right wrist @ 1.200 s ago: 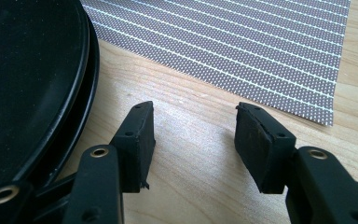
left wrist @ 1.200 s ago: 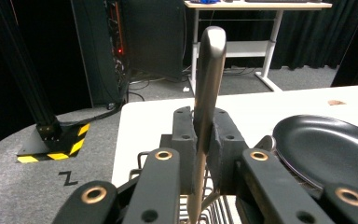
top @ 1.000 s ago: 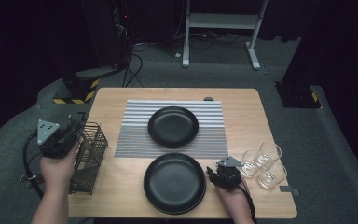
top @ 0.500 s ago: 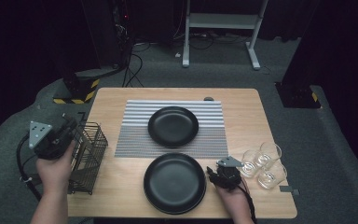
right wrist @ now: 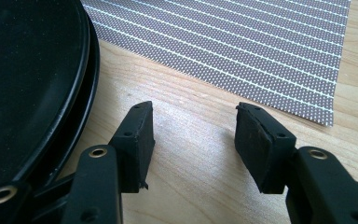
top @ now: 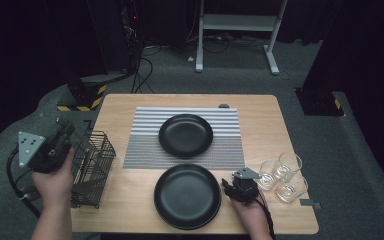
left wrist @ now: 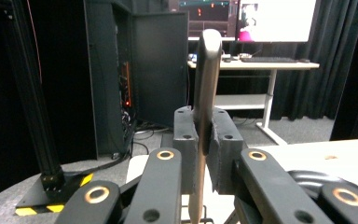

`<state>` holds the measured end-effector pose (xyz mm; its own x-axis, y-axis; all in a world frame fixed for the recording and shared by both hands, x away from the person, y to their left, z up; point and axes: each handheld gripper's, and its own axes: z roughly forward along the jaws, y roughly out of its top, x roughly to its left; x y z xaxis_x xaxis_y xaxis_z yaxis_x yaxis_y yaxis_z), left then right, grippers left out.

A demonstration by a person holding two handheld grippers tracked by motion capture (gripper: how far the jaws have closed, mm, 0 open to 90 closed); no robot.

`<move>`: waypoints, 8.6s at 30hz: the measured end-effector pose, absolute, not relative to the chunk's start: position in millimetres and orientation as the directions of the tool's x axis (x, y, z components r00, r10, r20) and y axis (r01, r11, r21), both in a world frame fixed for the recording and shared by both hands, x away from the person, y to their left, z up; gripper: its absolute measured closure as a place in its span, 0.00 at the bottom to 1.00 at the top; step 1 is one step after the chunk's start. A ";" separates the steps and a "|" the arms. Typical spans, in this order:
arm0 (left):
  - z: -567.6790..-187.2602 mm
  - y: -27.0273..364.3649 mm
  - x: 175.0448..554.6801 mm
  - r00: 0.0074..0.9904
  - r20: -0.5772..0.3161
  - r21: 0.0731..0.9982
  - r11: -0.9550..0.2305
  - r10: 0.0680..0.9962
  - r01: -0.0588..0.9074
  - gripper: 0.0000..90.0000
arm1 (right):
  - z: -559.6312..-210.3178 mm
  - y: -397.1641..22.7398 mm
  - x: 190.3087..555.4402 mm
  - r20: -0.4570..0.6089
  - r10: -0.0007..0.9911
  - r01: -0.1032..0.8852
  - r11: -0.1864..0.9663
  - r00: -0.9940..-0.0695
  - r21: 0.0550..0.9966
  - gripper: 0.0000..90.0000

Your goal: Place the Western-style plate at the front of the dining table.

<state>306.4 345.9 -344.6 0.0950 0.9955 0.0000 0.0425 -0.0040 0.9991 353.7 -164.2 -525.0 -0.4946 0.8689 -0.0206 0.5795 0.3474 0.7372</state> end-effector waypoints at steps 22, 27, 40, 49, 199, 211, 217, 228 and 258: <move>-318.6 329.0 291.7 0.104 0.008 0.999 -0.003 0.995 -0.047 0.92 | -525.0 -164.3 353.8 -0.021 0.869 0.579 0.347 -0.495 0.737 0.53; -318.0 325.1 292.1 0.118 -0.005 0.999 0.010 0.993 -0.046 0.92 | -525.0 -164.2 353.7 -0.020 0.870 0.581 0.346 -0.493 0.737 0.53; -312.2 313.6 286.2 0.151 -0.027 0.996 0.038 0.988 -0.076 0.92 | -525.0 -164.3 353.7 -0.021 0.870 0.581 0.346 -0.492 0.737 0.53; -315.9 300.6 285.7 0.176 -0.036 0.997 0.047 0.984 -0.062 0.92 | -525.0 -164.4 353.7 -0.020 0.870 0.581 0.345 -0.492 0.737 0.53; -407.1 204.0 452.6 0.206 -0.040 0.919 -0.045 0.978 0.391 0.93 | -524.0 -175.9 354.9 -0.033 0.867 0.554 0.346 -0.497 0.757 0.59; -412.3 203.2 474.1 0.195 -0.044 0.901 -0.046 0.980 0.432 0.93 | -524.1 -175.9 355.0 -0.033 0.865 0.552 0.347 -0.500 0.758 0.59; -416.1 204.5 484.2 0.191 -0.062 0.892 -0.032 0.980 0.451 0.93 | -524.1 -175.9 354.9 -0.031 0.866 0.552 0.346 -0.499 0.758 0.59; -421.0 213.2 494.4 0.172 -0.110 0.880 0.015 0.979 0.474 0.92 | -524.1 -176.0 354.9 -0.030 0.865 0.552 0.346 -0.500 0.759 0.59; -444.7 224.5 532.0 0.186 -0.178 0.826 0.045 0.966 0.562 0.92 | -524.5 -173.1 355.5 -0.047 0.861 0.551 0.365 -0.507 0.751 0.60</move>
<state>532.0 224.5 -444.7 0.1856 0.9663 -0.1784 0.5619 0.0446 0.8260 355.5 -173.1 -524.5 -0.5066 0.8609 -0.0473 0.5506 0.3652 0.7506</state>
